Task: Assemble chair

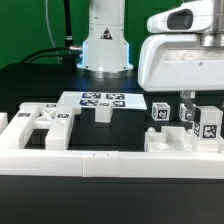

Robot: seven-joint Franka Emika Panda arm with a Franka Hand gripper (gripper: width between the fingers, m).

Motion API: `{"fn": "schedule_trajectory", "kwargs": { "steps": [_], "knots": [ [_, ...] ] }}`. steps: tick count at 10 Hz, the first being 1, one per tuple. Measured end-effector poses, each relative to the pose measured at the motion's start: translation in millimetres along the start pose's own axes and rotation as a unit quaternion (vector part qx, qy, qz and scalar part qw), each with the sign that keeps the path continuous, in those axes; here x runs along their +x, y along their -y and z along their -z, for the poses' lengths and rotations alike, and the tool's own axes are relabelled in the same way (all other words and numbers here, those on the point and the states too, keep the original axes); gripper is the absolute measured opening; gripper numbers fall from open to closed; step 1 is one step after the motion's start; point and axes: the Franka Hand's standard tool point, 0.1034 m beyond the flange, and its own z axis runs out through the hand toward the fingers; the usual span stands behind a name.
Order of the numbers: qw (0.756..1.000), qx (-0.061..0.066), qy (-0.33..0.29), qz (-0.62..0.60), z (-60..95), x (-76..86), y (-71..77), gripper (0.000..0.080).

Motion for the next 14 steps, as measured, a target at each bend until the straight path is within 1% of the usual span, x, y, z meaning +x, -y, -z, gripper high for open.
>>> {"fn": "schedule_trajectory", "kwargs": {
  "steps": [1,2,3,4,5,7,8,9,10,11,12,13,14],
  "knots": [
    [1.0,0.001,0.0,-0.026,-0.2,0.1,0.6,0.0287],
    [0.995,0.002,-0.001,-0.099,-0.3,1.0,1.2,0.0287],
    [0.988,0.005,-0.001,-0.157,-0.2,1.3,1.1,0.0287],
    [0.977,0.009,-0.001,-0.212,-0.2,1.5,0.7,0.0287],
    [0.96,0.009,-0.002,-0.279,-0.2,1.0,0.1,0.0287],
    [0.943,0.009,-0.001,-0.333,-0.2,0.8,-0.1,0.0287],
    [0.938,0.009,0.0,-0.346,-0.1,0.7,-0.2,0.0287],
    [0.923,0.009,0.001,-0.384,-0.3,0.4,-0.1,0.0287],
    [0.899,0.009,0.002,-0.438,-0.3,-0.7,0.6,0.0287],
    [0.861,0.01,0.004,-0.508,0.2,-2.0,1.1,0.0288],
    [0.829,0.014,0.007,-0.559,0.1,-2.6,1.4,0.0288],
    [0.808,0.016,0.009,-0.589,0.2,-2.7,1.4,0.0288],
    [0.809,0.016,0.01,-0.588,0.3,-2.8,1.5,0.0288]
  ]
}}
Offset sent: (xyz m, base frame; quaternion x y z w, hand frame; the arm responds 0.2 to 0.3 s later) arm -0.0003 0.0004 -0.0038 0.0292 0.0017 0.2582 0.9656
